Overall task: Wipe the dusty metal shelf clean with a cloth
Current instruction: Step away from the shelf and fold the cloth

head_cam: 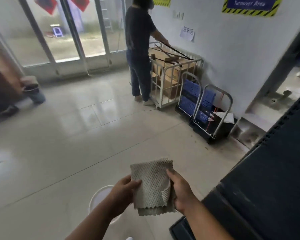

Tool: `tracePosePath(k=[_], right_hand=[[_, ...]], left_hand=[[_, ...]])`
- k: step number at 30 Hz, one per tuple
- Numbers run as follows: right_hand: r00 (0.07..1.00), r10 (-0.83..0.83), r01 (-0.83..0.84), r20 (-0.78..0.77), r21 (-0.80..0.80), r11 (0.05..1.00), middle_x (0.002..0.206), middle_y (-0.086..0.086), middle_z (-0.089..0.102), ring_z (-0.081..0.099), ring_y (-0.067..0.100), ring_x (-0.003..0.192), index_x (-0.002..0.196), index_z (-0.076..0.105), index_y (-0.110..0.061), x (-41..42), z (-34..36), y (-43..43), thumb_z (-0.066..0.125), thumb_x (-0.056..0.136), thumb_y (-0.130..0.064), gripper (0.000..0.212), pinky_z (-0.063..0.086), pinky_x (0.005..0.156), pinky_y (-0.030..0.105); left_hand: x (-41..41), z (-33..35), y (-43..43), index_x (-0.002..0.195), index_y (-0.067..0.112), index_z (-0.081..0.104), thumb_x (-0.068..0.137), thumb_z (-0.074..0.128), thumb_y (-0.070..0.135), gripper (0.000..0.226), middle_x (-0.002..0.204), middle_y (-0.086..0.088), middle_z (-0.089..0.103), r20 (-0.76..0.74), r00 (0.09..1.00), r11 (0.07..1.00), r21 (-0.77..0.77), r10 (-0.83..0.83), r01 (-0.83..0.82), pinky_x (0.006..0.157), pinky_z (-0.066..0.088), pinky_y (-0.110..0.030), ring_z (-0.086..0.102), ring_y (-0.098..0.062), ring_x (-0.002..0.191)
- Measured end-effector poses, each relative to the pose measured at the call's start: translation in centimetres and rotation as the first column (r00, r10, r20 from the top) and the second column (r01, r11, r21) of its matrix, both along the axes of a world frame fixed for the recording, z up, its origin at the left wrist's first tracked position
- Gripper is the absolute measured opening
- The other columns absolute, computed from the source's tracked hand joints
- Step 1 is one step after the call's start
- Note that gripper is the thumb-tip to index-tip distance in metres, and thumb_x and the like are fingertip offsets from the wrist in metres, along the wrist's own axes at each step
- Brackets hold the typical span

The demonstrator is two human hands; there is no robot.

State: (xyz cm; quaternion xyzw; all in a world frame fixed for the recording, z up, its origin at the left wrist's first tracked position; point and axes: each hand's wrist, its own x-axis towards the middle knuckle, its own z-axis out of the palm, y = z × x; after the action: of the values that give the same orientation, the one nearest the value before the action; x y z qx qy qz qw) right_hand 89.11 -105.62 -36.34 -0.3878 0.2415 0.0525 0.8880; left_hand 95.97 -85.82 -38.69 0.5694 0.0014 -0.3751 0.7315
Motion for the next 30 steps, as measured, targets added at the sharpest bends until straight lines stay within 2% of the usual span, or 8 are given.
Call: tracePosePath(k=[3, 5, 8, 14, 19, 23, 25, 30], right_hand=[[0.990, 0.138, -0.132, 0.008, -0.237, 0.963, 0.111, 0.016, 0.072, 0.068, 0.033, 0.104, 0.111, 0.066, -0.009, 1.1, -0.9, 3.7, 0.047, 0.098, -0.020, 0.025, 0.057, 0.081, 0.044], [0.976, 0.219, -0.196, 0.000, -0.443, 0.875, 0.104, 0.011, 0.074, 0.068, 0.029, 0.100, 0.104, 0.068, -0.013, 1.9, -1.4, 6.1, 0.050, 0.097, -0.017, 0.020, 0.057, 0.085, 0.044], [0.950, 0.309, -0.268, -0.034, -0.592, 0.760, 0.091, 0.000, 0.076, 0.070, 0.015, 0.087, 0.095, 0.070, -0.020, 3.3, -2.2, 10.3, 0.053, 0.096, -0.015, 0.018, 0.056, 0.071, 0.029], [0.864, 0.490, -0.464, -0.116, -0.562, 0.685, 0.095, -0.001, 0.076, 0.072, 0.017, 0.089, 0.099, 0.068, -0.024, 6.3, -3.3, 17.2, 0.056, 0.093, -0.016, 0.016, 0.057, 0.068, 0.031], [0.763, 0.621, -0.608, -0.181, -0.527, 0.594, 0.104, 0.011, 0.073, 0.070, 0.031, 0.094, 0.114, 0.061, -0.027, 9.4, -3.2, 21.4, 0.060, 0.084, 0.000, 0.041, 0.059, 0.073, 0.042], [0.795, 0.573, -0.562, -0.199, -0.597, 0.572, 0.099, 0.014, 0.074, 0.071, 0.030, 0.084, 0.112, 0.063, -0.027, 13.0, -4.1, 24.2, 0.061, 0.082, -0.001, 0.040, 0.057, 0.062, 0.039], [0.816, 0.541, -0.538, -0.205, -0.614, 0.577, 0.096, 0.013, 0.074, 0.072, 0.030, 0.086, 0.109, 0.066, -0.027, 14.5, -5.3, 25.0, 0.064, 0.082, -0.005, 0.035, 0.059, 0.067, 0.043], [0.814, 0.501, -0.568, -0.295, -0.588, 0.577, 0.093, 0.008, 0.076, 0.073, 0.029, 0.083, 0.097, 0.070, -0.032, 16.8, -12.1, 26.0, 0.067, 0.081, -0.013, 0.025, 0.057, 0.062, 0.040]], left_hand=[[-1.3, 0.0, 4.9, 0.110, 0.013, 0.069, 0.081, 0.075, 0.024, 0.032, 0.112, -0.018, 0.069, 0.082, 0.978, 0.979, 0.045, 0.192, -0.197, 0.077, 0.055, -0.041, 0.065, -0.037, 0.103], [-1.9, -0.2, 7.8, 0.107, 0.018, 0.071, 0.078, 0.077, 0.028, 0.031, 0.108, -0.015, 0.071, 0.138, 0.951, 0.951, 0.104, 0.276, -0.291, 0.074, 0.056, -0.039, 0.067, -0.033, 0.099], [-2.8, -0.8, 12.2, 0.103, 0.020, 0.072, 0.077, 0.076, 0.030, 0.028, 0.103, -0.012, 0.073, 0.181, 0.918, 0.907, 0.171, 0.354, -0.384, 0.071, 0.057, -0.039, 0.068, -0.031, 0.095], [-2.9, -2.3, 19.8, 0.100, 0.019, 0.072, 0.071, 0.077, 0.042, 0.038, 0.099, -0.009, 0.073, 0.182, 0.855, 0.829, 0.214, 0.486, -0.516, 0.068, 0.056, -0.036, 0.070, -0.028, 0.091], [-0.6, -4.1, 25.5, 0.108, 0.020, 0.068, 0.078, 0.074, 0.038, 0.035, 0.102, -0.006, 0.073, 0.146, 0.832, 0.802, 0.220, 0.535, -0.555, 0.070, 0.058, -0.038, 0.070, -0.025, 0.091], [2.8, -5.6, 29.0, 0.116, 0.025, 0.062, 0.087, 0.069, 0.021, 0.030, 0.103, -0.007, 0.073, 0.096, 0.873, 0.855, 0.178, 0.478, -0.488, 0.066, 0.057, -0.038, 0.069, -0.027, 0.092], [4.4, -6.7, 29.8, 0.117, 0.025, 0.060, 0.088, 0.066, 0.014, 0.032, 0.104, -0.008, 0.073, 0.086, 0.885, 0.865, 0.187, 0.457, -0.465, 0.067, 0.057, -0.040, 0.069, -0.027, 0.093], [6.6, -13.0, 29.8, 0.113, 0.024, 0.061, 0.088, 0.065, 0.015, 0.027, 0.097, -0.008, 0.072, 0.075, 0.863, 0.803, 0.334, 0.500, -0.494, 0.069, 0.059, -0.044, 0.070, -0.023, 0.086]])
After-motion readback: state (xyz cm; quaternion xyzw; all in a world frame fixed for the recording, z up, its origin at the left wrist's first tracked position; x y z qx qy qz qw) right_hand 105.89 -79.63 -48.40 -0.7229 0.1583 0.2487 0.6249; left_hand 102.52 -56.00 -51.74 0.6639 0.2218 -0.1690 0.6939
